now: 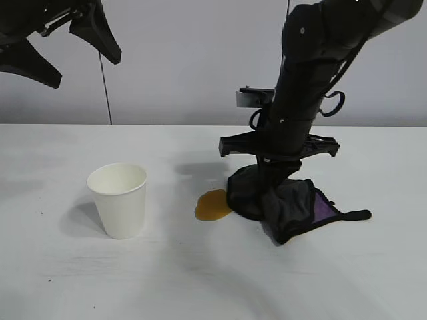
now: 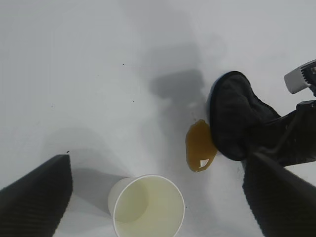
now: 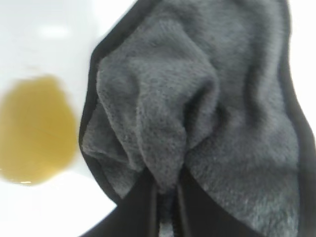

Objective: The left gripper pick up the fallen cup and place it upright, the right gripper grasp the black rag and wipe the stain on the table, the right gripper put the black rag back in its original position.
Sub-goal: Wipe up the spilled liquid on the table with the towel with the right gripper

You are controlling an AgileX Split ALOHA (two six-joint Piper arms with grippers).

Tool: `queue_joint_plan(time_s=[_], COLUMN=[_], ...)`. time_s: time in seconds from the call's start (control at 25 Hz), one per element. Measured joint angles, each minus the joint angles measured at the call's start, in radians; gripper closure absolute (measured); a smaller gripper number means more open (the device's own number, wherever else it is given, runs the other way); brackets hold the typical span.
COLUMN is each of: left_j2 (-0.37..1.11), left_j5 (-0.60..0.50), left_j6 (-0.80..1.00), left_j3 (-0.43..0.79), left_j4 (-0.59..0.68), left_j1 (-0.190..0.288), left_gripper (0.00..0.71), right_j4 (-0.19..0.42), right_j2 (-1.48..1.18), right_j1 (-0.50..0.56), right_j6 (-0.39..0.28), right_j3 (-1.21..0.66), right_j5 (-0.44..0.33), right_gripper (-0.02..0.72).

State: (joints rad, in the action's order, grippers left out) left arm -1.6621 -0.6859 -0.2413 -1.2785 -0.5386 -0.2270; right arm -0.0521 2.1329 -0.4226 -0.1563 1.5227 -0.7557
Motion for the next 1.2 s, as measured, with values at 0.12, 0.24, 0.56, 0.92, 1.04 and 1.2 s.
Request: queue_joint_plan(time_s=[0.12,0.24,0.56,0.92,1.04,1.2], left_j2=[0.0,0.0,0.0,0.0,0.0,0.0], left_j5=[0.0,0.0,0.0,0.0,0.001,0.004], left_j6=[0.0,0.0,0.0,0.0,0.0,0.0], left_j3=[0.0,0.0,0.0,0.0,0.0,0.0], left_j4=[0.0,0.0,0.0,0.001,0.001,0.001], left_j1=[0.0,0.0,0.0,0.0,0.0,0.0], left_gripper=[0.035,0.035,0.035,0.035,0.035,0.035], right_j4=[-0.008,-0.016,-0.08,-0.076,-0.013,0.04], right_j2=[0.001,0.002,0.037,0.101,0.104,0.105], right_j1=[-0.017,-0.018,-0.098,-0.109,-0.07,-0.004], right_j6=[0.0,0.0,0.038,0.011,-0.018,-0.041], right_j3=[0.021,0.024,0.027,0.066,0.092,0.096], right_j5=[-0.004,-0.014,-0.009,-0.009,-0.02,-0.034], right_gripper=[0.692,0.692,0.692,0.692,0.692,0.692])
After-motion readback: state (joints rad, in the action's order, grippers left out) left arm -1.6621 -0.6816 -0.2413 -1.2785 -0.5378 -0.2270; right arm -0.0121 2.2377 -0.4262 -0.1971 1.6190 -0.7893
